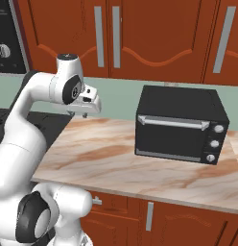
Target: Get the candle and the liquor from the cabinet and move them to the dining counter.
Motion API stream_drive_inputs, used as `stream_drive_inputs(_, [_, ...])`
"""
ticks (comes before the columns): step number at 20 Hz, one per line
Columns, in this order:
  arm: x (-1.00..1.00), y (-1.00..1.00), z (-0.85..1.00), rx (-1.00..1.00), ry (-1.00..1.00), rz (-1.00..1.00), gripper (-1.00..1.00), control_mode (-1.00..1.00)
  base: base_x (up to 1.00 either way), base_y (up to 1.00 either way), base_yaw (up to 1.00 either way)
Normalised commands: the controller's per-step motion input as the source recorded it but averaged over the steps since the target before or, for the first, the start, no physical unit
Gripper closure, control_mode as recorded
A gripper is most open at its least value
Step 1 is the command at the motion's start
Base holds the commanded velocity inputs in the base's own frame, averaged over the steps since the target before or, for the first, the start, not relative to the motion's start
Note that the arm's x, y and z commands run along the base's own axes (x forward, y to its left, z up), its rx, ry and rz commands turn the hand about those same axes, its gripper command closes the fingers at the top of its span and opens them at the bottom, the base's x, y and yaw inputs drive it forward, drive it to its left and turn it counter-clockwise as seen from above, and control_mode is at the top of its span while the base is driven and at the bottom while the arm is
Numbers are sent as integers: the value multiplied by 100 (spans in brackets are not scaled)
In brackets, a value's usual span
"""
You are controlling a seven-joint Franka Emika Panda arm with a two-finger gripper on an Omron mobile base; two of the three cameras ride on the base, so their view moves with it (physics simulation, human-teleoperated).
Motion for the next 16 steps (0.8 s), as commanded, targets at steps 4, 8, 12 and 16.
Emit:
stream_drive_inputs(4, [-15,-1,0,0,-7,0,-100,-100,0,0,0])
stream_drive_inputs(8, [-40,-9,0,4,-30,-1,-100,-100,0,0,0])
stream_drive_inputs(12, [-33,-3,1,1,-45,-11,-100,-100,0,0,0])
stream_drive_inputs(16, [-18,0,13,2,-23,-15,-100,-100,0,0,0])
